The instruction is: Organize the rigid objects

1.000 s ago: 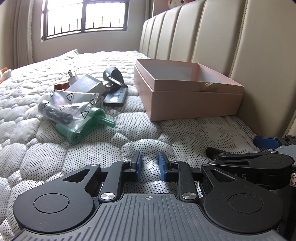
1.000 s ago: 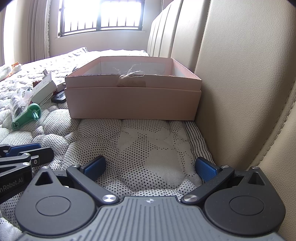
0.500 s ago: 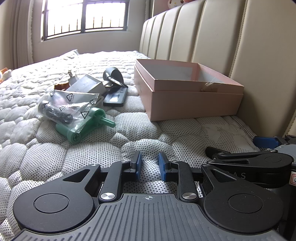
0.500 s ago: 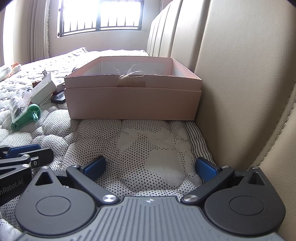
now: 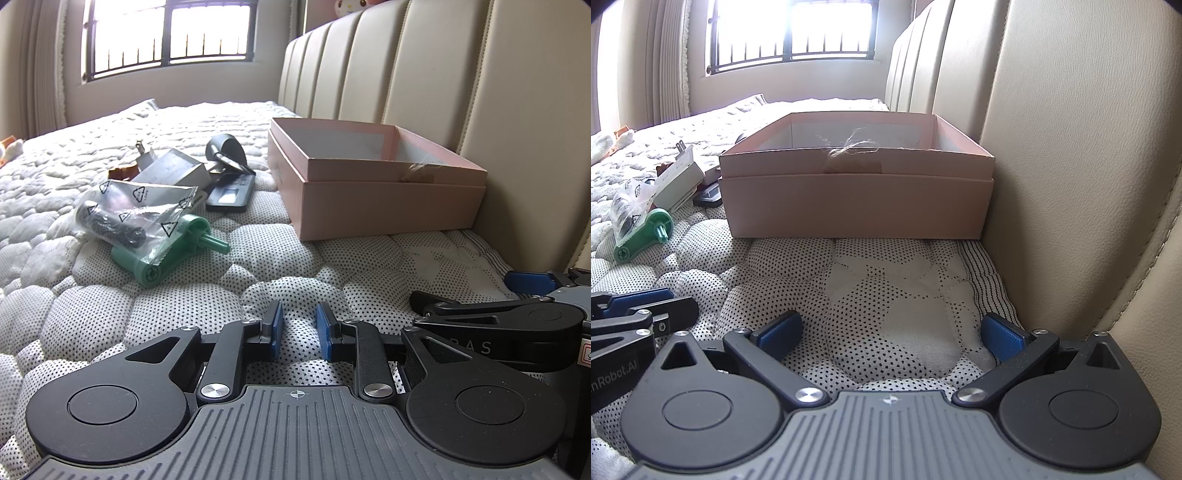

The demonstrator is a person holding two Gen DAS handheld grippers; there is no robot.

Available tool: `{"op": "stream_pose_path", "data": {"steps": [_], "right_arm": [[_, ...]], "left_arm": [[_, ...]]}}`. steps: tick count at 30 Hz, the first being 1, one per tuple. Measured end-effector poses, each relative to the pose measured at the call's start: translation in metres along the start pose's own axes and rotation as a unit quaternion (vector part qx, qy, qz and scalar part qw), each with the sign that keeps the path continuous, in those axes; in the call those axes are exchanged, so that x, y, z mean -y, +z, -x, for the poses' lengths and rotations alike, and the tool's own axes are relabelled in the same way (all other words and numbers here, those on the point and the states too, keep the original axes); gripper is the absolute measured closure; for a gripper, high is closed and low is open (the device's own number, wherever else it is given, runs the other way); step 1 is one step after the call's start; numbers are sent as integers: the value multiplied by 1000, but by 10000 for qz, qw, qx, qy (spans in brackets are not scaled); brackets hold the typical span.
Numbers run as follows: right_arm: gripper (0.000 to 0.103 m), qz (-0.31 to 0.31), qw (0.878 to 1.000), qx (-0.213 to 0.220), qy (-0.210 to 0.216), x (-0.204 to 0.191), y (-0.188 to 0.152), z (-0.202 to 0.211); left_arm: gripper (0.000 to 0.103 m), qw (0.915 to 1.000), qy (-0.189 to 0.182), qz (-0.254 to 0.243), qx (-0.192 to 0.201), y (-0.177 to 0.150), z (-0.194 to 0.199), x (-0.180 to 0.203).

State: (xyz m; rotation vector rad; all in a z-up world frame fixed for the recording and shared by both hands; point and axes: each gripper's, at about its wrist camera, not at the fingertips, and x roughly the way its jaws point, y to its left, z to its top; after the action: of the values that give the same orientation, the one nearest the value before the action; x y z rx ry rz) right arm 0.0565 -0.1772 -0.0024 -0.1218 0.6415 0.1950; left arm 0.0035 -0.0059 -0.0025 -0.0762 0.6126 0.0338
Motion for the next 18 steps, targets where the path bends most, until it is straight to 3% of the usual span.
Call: {"op": "stream_pose_path", "data": {"steps": [18], "right_arm": [[0,-10,10000,2,13,0,0,0]], "left_arm": [[78,10000,-52,67,-4,1,4,-6]]}}
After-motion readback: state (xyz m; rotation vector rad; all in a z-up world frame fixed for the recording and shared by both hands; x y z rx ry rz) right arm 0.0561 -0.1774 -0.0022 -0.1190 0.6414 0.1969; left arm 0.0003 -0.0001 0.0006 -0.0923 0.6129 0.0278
